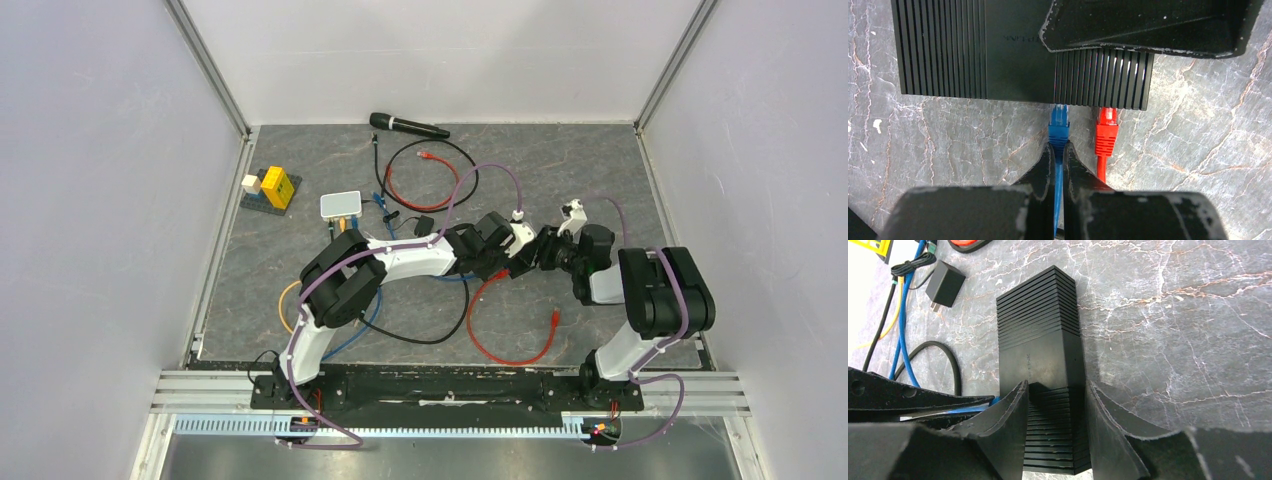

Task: Insert the plug into the switch port
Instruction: Insert the connector into the switch port.

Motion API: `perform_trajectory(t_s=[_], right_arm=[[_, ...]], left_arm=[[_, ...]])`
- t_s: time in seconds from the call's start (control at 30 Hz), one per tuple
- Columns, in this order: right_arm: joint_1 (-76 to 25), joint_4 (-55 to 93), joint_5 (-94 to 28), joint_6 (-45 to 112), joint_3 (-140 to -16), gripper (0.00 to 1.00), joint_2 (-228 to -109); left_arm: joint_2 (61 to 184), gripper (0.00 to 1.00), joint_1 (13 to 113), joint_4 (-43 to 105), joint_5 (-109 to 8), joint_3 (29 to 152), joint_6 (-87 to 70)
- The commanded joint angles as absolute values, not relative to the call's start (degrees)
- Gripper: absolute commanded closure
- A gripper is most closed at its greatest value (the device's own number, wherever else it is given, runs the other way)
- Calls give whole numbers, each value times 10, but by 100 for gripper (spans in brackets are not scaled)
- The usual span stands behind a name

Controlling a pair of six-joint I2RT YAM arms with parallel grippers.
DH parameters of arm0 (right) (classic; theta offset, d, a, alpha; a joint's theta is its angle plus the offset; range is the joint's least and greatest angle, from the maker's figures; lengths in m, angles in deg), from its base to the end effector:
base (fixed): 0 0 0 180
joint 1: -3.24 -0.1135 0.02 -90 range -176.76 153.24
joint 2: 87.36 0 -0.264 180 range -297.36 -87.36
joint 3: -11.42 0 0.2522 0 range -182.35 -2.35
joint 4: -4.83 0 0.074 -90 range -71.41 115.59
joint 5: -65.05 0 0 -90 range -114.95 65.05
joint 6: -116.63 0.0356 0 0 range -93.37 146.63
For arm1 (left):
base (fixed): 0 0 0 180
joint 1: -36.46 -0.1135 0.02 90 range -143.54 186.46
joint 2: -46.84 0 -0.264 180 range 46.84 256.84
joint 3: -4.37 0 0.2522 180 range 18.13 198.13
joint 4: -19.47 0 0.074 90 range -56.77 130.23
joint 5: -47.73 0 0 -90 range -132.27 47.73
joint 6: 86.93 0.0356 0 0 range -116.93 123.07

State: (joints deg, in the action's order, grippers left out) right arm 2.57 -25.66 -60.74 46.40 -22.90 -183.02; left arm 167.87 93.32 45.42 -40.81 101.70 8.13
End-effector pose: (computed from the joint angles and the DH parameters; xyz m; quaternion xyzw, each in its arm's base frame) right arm 0.2551 0.0238 0.1022 -0.0122 0.8413 0.3463 0.4148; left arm 0.2511 -0.3830 0.1548 0.4791 0.8071 -0.1399 0.3154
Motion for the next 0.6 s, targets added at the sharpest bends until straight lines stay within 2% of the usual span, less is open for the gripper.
perform_trajectory(t_s=[0.0, 0.13, 0.27, 0.57], right_arm=[[-63, -135, -779, 565, -138, 58, -1889], [-65, -143, -778, 571, -127, 59, -1883], [-72, -146, -780, 567, -114, 59, -1883], [-89, -185, -779, 589, -85, 60, -1881]], left_arm=[[1699, 98, 935, 204, -411, 1048, 69], [1692, 98, 931, 168, -406, 1031, 54], [1678, 98, 915, 125, -451, 1021, -15], [1688, 98, 920, 132, -471, 1043, -9]])
